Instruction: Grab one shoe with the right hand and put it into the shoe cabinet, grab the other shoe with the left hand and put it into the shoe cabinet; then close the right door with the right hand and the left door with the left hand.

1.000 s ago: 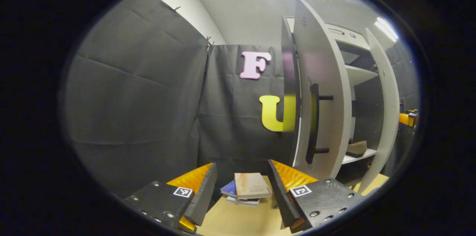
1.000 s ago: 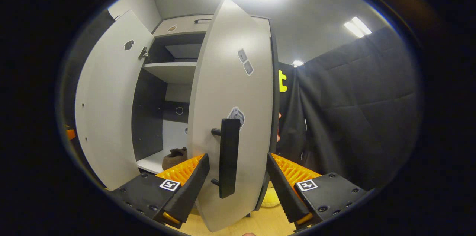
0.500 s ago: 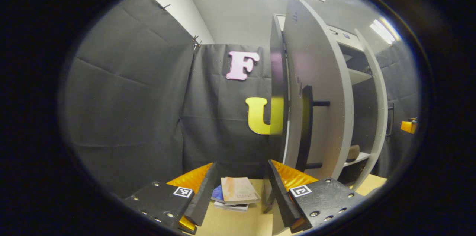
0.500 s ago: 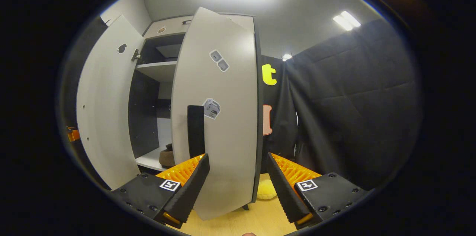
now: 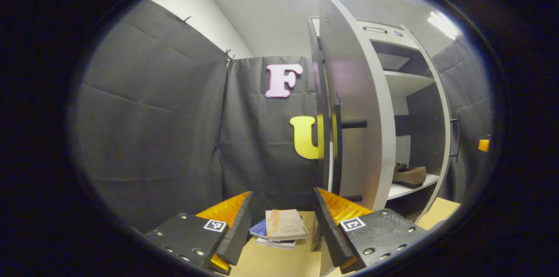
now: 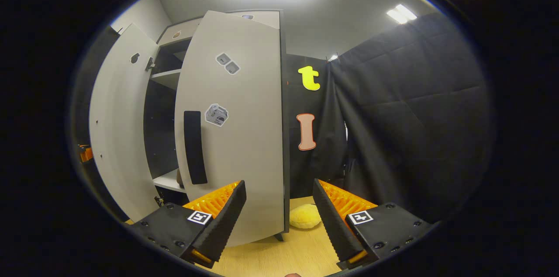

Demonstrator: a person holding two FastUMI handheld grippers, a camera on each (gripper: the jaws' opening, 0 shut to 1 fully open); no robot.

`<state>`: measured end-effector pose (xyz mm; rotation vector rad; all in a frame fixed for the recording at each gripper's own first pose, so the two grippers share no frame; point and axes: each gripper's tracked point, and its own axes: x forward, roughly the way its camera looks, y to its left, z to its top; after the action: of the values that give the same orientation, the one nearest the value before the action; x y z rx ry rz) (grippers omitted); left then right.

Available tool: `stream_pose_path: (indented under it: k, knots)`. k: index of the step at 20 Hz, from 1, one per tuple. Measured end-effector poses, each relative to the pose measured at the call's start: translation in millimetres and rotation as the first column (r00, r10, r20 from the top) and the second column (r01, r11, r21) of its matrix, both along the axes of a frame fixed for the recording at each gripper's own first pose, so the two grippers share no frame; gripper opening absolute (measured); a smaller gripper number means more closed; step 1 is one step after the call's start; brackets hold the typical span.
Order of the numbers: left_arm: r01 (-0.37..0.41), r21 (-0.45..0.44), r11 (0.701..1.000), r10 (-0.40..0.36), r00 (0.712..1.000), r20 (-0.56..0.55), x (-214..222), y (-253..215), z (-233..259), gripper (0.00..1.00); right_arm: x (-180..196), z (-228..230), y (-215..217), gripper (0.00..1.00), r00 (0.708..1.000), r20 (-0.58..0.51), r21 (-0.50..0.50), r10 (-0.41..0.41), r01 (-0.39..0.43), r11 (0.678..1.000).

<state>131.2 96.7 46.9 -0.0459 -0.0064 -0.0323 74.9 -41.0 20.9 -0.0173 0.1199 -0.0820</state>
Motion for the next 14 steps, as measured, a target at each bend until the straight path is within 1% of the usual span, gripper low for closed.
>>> stream_pose_path:
  k: [3, 7, 10, 14]
  knots:
    - [0.012, -0.002, 1.0, -0.012, 1.0, -0.003, -7.4, -21.1, 3.8, 0.84, 1.1, -3.8, -11.4, 0.98, 1.0, -0.002, 0.009, 0.016, -0.016, 1.0]
    - [0.035, 0.029, 0.999, -0.035, 0.999, 0.007, -15.2, -54.9, 10.4, 0.84, 5.5, -2.6, -22.4, 0.98, 0.999, 0.001, 0.007, 0.036, -0.036, 0.999]
    - [0.05, 0.025, 0.998, -0.05, 0.999, 0.007, -16.3, -75.6, 13.0, 0.84, 9.8, 6.9, -34.5, 0.98, 0.999, 0.002, -0.001, 0.04, -0.04, 0.999]
    - [0.069, 0.024, 0.997, -0.069, 0.998, 0.005, -16.6, -100.1, 13.5, 0.85, 4.7, 6.8, -49.0, 0.98, 0.999, -0.004, 0.001, 0.04, -0.04, 0.999]
